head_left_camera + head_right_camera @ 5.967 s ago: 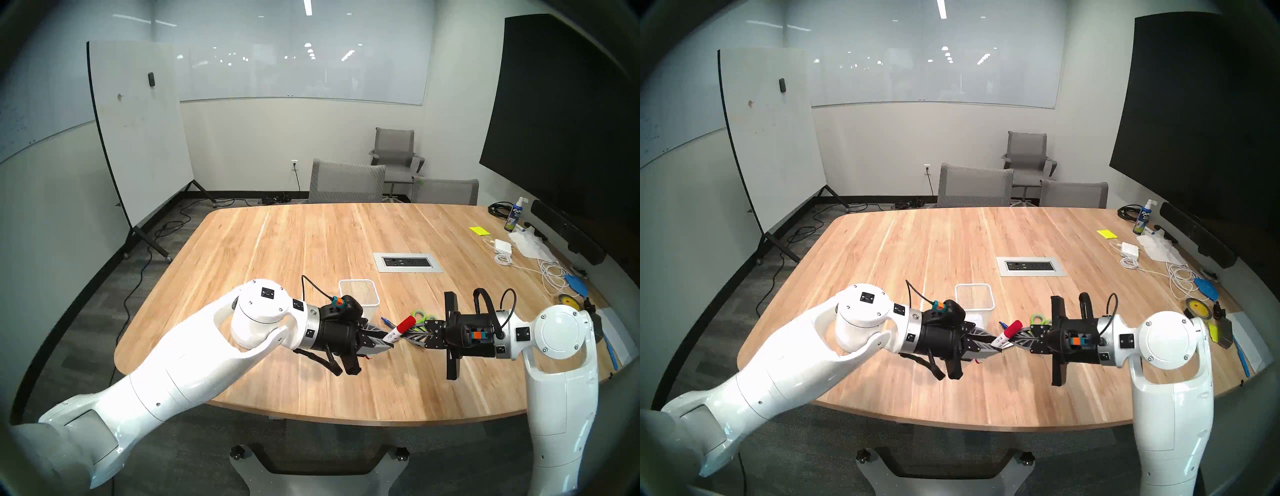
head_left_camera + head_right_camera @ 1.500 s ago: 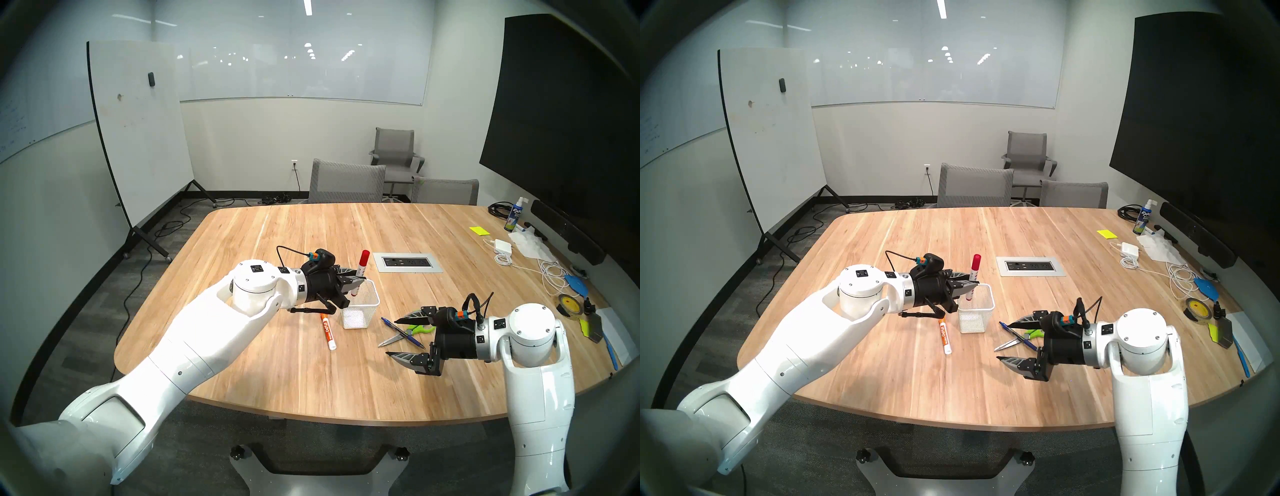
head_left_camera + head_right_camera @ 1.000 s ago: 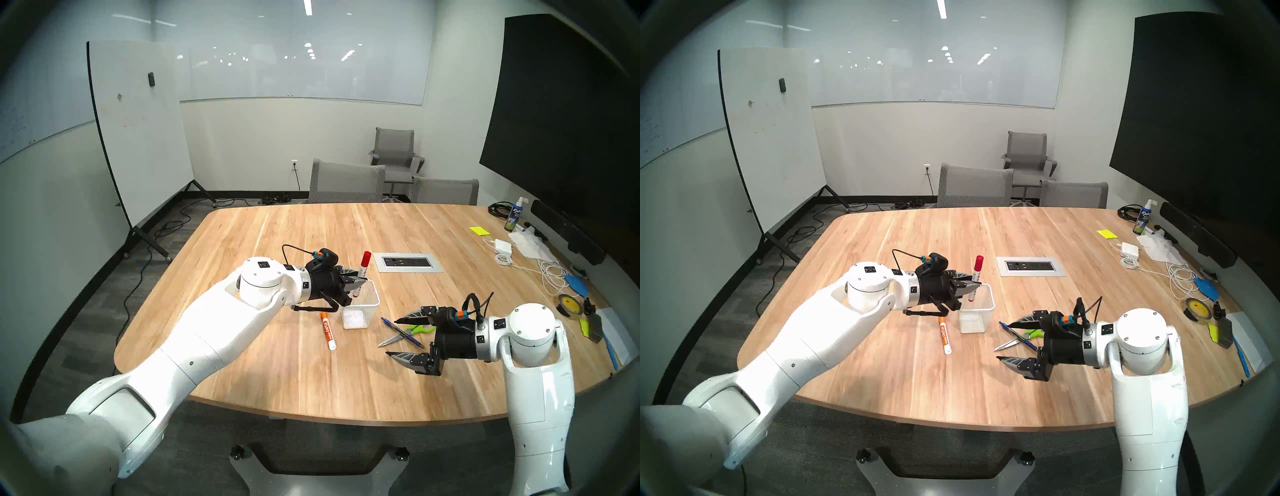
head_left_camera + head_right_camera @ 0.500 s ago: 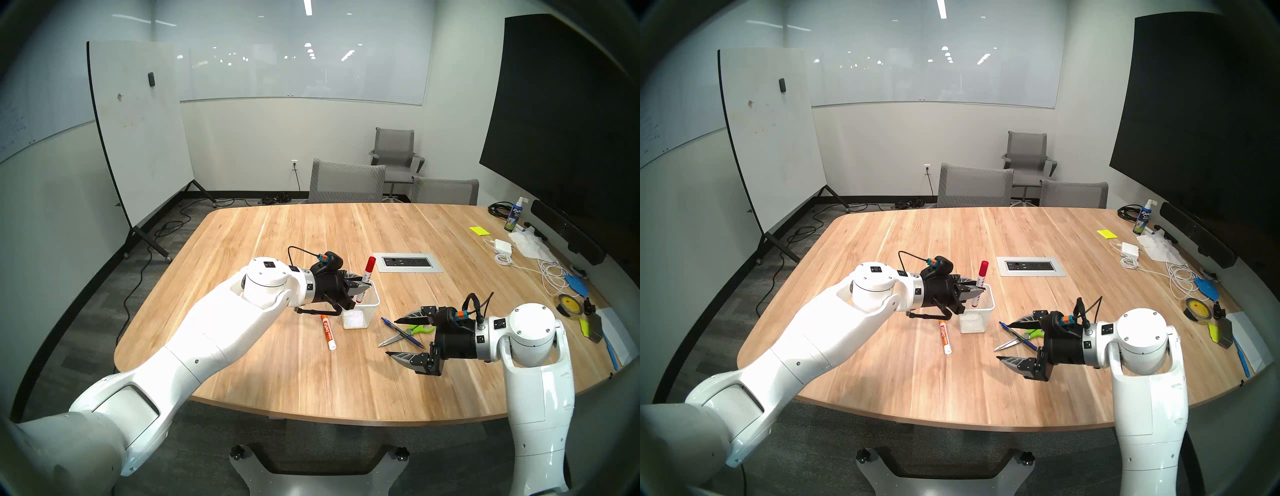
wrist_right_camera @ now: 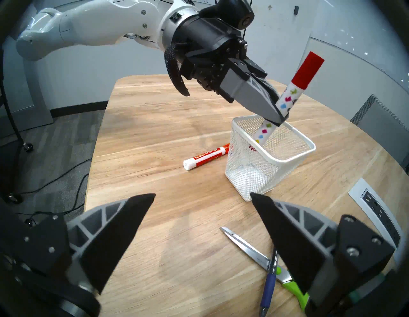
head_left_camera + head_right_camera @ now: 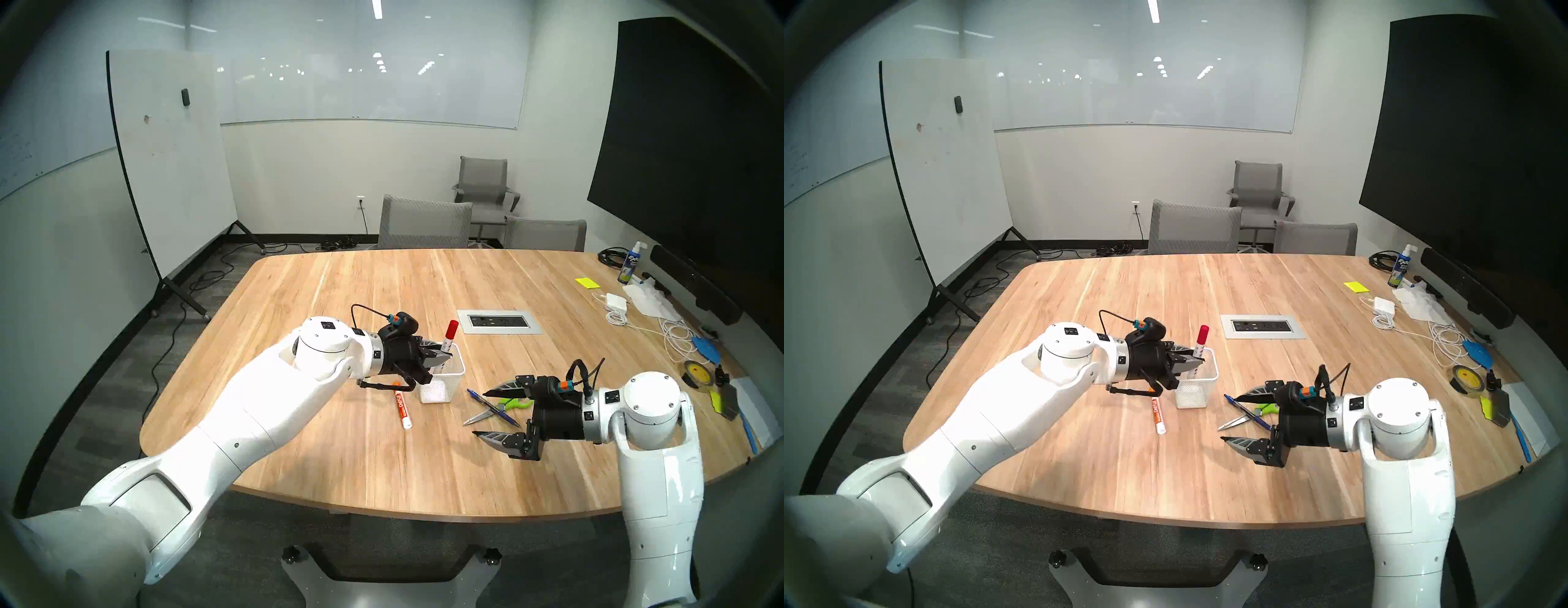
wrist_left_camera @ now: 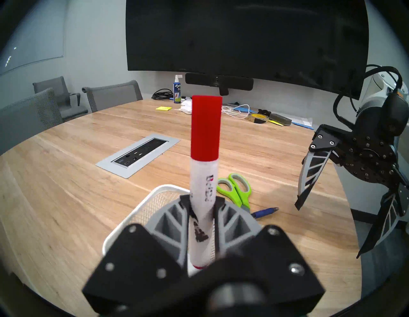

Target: Place the pen, the marker, and the scissors into the pen holder

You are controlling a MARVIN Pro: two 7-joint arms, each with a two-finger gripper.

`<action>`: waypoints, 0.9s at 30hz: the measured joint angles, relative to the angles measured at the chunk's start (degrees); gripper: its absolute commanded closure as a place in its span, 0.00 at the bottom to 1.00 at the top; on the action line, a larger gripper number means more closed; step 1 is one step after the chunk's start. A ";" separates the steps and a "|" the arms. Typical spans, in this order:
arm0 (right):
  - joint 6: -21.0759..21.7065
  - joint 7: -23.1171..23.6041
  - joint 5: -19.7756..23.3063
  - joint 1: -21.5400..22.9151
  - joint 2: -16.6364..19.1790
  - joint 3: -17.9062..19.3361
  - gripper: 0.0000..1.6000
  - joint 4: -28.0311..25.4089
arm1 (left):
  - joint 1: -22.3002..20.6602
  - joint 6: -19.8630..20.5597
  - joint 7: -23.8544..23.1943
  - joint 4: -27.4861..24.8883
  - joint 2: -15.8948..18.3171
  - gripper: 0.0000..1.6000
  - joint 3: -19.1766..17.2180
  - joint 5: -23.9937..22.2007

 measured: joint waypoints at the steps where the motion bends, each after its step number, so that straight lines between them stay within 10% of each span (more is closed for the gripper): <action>1: 0.00 0.00 0.00 0.00 0.00 0.00 0.00 0.00 | 0.02 -0.03 0.02 0.00 0.04 1.00 -0.02 0.00; 27: -0.04 0.17 -0.13 0.05 -0.16 0.09 0.00 0.00 | -0.74 -1.22 -0.56 2.88 -0.12 1.00 -0.12 -0.01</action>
